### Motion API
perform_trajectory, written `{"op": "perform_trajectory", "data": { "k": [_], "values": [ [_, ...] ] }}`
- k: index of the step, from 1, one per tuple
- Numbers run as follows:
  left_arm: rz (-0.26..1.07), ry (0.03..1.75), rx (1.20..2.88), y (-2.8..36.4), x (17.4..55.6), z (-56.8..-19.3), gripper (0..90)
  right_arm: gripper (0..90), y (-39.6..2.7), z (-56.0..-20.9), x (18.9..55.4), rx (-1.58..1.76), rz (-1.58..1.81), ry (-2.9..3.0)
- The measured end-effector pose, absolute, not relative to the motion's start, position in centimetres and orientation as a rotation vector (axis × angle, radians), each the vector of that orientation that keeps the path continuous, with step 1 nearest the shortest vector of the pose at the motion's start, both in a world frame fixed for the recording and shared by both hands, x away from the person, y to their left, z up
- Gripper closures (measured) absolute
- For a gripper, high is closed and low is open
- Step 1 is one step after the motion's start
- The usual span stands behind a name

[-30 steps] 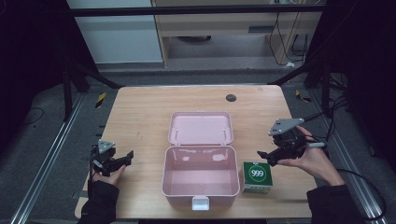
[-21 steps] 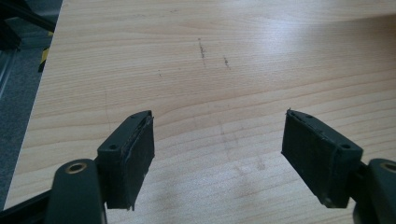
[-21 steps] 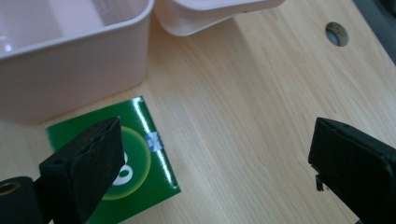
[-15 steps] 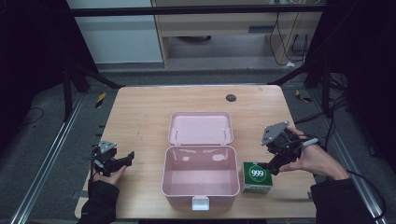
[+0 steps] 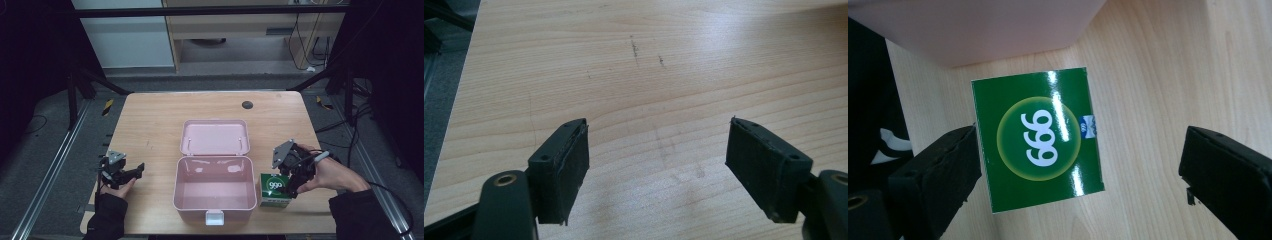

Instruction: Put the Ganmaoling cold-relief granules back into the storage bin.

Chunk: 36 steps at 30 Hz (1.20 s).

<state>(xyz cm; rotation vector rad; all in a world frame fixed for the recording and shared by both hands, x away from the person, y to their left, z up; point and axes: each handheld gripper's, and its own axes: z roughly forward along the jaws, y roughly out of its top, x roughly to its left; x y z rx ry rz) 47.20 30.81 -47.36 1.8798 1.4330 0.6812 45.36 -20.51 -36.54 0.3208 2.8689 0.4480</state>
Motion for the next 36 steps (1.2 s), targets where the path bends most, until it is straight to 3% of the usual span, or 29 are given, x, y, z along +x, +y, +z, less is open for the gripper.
{"op": "perform_trajectory", "data": {
  "k": [36],
  "values": [
    [0.682,1.428,1.908,30.7,47.3,-47.5,25.6,4.3,-19.5,-43.3,45.8,0.297,0.332,3.022]
  ]
}}
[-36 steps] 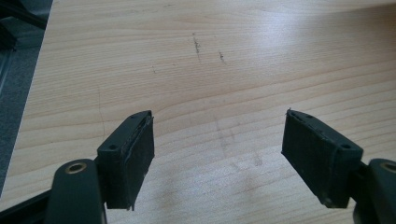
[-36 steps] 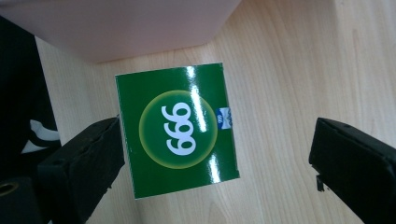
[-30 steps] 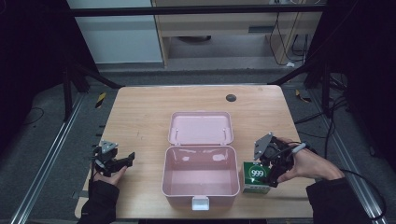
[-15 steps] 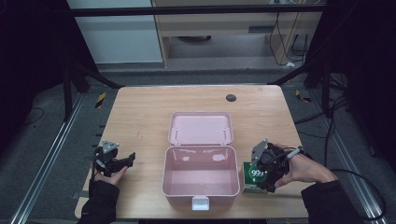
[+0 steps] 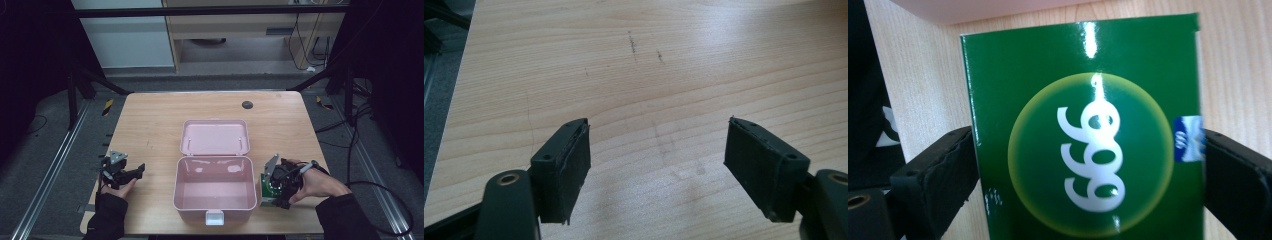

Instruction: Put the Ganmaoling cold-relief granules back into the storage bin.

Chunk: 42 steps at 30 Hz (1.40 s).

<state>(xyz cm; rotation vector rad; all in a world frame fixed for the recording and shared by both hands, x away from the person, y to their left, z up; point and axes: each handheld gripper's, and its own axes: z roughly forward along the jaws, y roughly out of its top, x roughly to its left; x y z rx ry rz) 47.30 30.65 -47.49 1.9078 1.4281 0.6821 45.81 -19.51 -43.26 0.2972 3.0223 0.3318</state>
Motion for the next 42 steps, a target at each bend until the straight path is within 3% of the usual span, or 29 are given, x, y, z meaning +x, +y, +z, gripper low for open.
{"op": "perform_trajectory", "data": {
  "k": [23,42],
  "values": [
    [0.683,1.429,1.914,30.6,47.3,-47.5,26.1,16.0,-19.8,-43.6,46.2,0.287,0.323,3.067],
    [0.674,1.43,1.921,30.5,47.4,-47.7,25.9,16.1,-21.2,-35.6,45.1,0.328,0.461,2.964]
  ]
}}
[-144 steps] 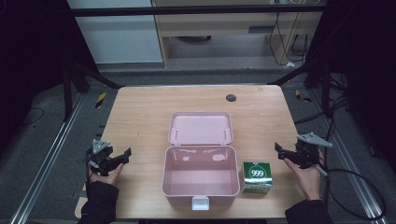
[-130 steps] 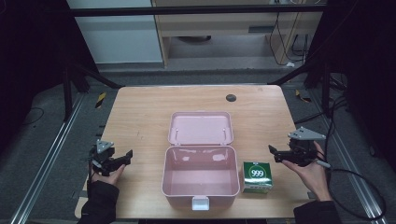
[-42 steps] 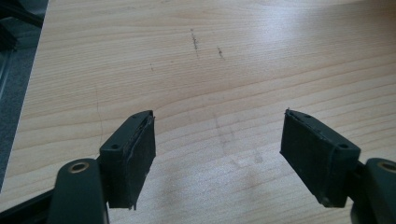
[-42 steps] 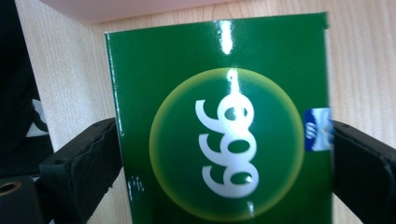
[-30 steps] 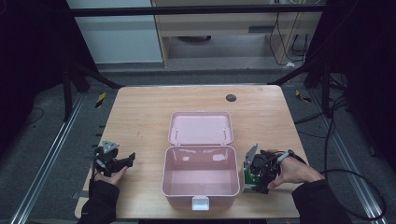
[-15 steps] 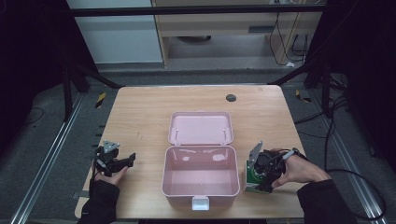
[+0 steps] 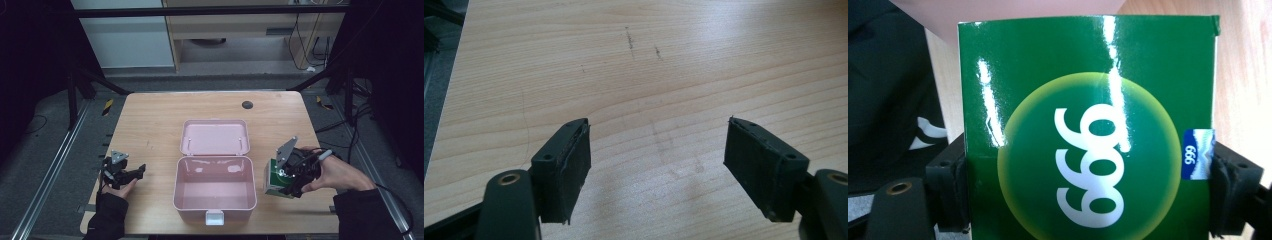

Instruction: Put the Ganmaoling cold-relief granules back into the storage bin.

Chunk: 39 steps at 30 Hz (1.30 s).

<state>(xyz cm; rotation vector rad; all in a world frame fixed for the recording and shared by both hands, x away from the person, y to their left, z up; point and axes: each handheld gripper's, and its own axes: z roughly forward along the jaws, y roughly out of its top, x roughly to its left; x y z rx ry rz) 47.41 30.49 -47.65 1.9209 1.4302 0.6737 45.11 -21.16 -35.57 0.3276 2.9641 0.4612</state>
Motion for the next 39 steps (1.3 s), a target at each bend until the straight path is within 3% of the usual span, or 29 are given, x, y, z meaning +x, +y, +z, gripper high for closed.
{"op": "perform_trajectory", "data": {
  "k": [19,39],
  "values": [
    [0.673,1.431,1.922,30.5,47.4,-47.7,25.9,16.2,-18.8,-29.5,44.4,0.284,0.447,2.961],
    [0.678,1.433,1.918,30.6,47.4,-47.6,25.9,16.1,-13.9,-27.7,45.1,0.222,0.462,2.974]
  ]
}}
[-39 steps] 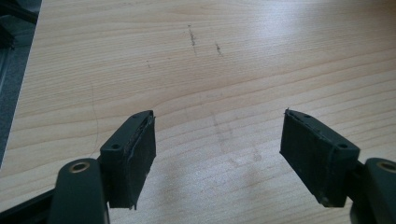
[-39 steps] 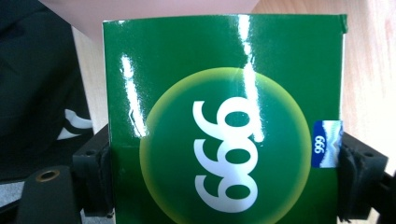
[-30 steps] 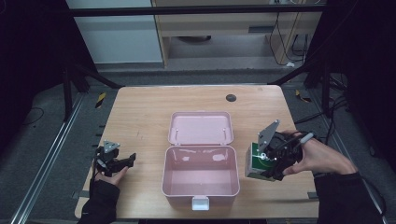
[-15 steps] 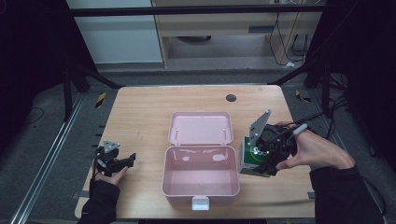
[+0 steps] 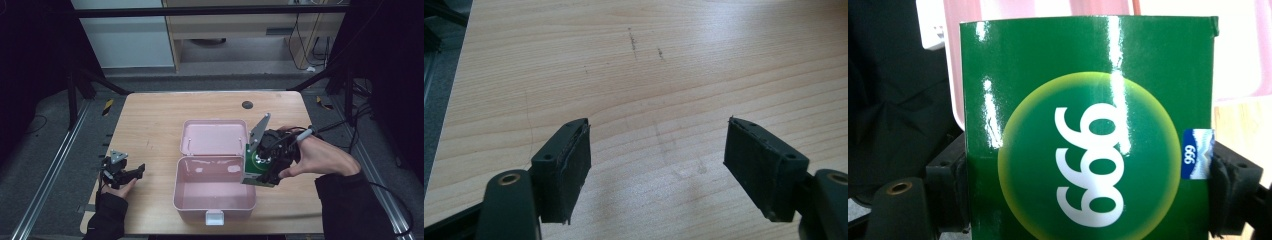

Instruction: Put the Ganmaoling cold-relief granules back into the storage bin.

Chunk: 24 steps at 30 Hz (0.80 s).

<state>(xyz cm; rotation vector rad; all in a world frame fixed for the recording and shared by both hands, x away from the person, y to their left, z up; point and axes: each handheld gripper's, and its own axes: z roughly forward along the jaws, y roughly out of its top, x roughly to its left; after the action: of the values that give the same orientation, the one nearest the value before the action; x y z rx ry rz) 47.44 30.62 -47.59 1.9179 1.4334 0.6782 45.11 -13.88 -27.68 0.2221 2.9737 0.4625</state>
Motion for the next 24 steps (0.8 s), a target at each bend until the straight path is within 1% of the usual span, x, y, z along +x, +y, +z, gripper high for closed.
{"op": "perform_trajectory", "data": {
  "k": [13,24],
  "values": [
    [0.68,1.435,1.915,30.7,47.4,-47.5,26.0,16.0,-10.7,-28.4,45.6,0.164,0.485,2.992],
    [0.681,1.436,1.915,30.7,47.4,-47.5,25.9,16.0,-9.3,-29.8,45.9,0.136,0.476,3.0]
  ]
}}
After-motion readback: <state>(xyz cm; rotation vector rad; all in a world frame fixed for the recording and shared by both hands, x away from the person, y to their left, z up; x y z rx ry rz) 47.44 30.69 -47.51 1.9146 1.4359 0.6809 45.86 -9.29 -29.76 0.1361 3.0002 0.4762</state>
